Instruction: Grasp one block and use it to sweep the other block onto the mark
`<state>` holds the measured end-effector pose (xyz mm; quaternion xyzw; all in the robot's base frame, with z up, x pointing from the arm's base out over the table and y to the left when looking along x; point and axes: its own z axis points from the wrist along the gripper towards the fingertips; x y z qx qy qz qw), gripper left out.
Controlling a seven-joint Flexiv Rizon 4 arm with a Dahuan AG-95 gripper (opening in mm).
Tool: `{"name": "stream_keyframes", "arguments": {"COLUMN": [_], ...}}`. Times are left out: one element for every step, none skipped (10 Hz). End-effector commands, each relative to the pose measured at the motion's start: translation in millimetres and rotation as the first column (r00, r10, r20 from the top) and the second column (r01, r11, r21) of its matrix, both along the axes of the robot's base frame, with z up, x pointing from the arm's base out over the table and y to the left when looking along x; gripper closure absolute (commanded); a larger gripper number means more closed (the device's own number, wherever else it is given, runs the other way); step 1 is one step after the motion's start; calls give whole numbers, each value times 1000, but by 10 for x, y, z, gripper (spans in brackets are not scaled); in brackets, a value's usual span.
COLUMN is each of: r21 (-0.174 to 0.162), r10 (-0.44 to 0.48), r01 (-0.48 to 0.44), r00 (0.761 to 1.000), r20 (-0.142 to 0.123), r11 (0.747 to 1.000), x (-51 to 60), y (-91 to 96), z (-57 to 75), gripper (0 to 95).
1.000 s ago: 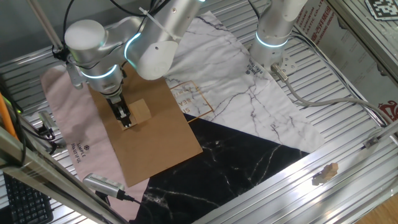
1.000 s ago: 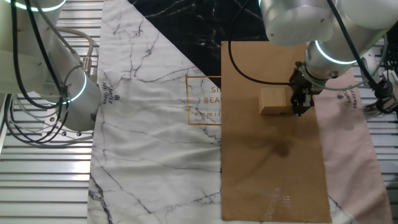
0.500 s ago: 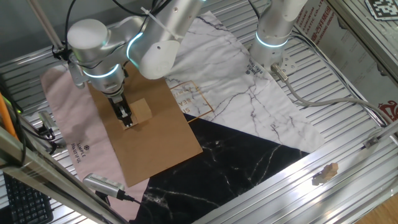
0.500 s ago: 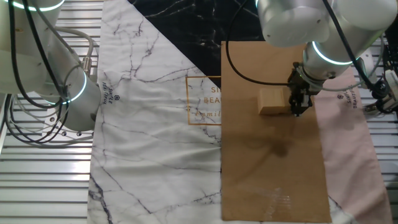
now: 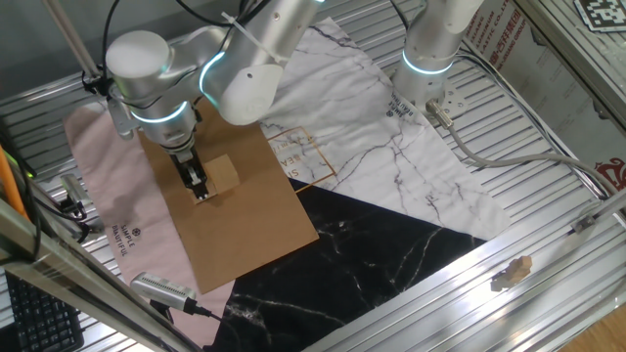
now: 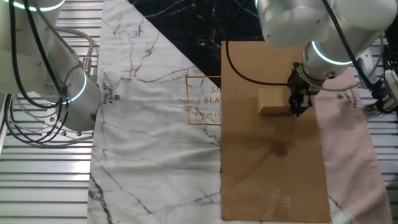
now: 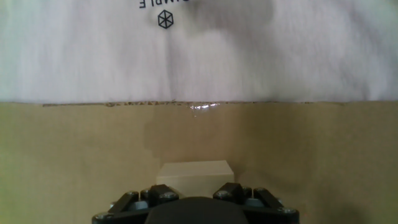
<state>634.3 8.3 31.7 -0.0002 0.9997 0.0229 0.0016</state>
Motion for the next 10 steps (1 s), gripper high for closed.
{"name": "stream_keyframes", "arguments": {"r21": [-3,-10,-10,-13,-14,-15,-16,-17,-17,-18], "r10": [2,8,8,8,8,6,4,5,3,2], "r01": [-2,-8,-8,-8,-8,-6,-4,-4,-3,-2], "r00": [1000,1000,1000,1000,1000,1000,1000,1000,1000,1000], "r20": [1,1,2,3,3,4,5,9,10,17], "r11": [1000,1000,1000,1000,1000,1000,1000,1000,1000,1000], "x": [-2,1,4,8,8,8,8,7,7,6], "y": [-4,-8,-11,-14,-15,-15,-16,-17,-16,-16], "z": [-4,-9,-15,-20,-22,-22,-23,-24,-24,-25], "gripper": [950,950,950,950,950,950,950,950,950,950]}}
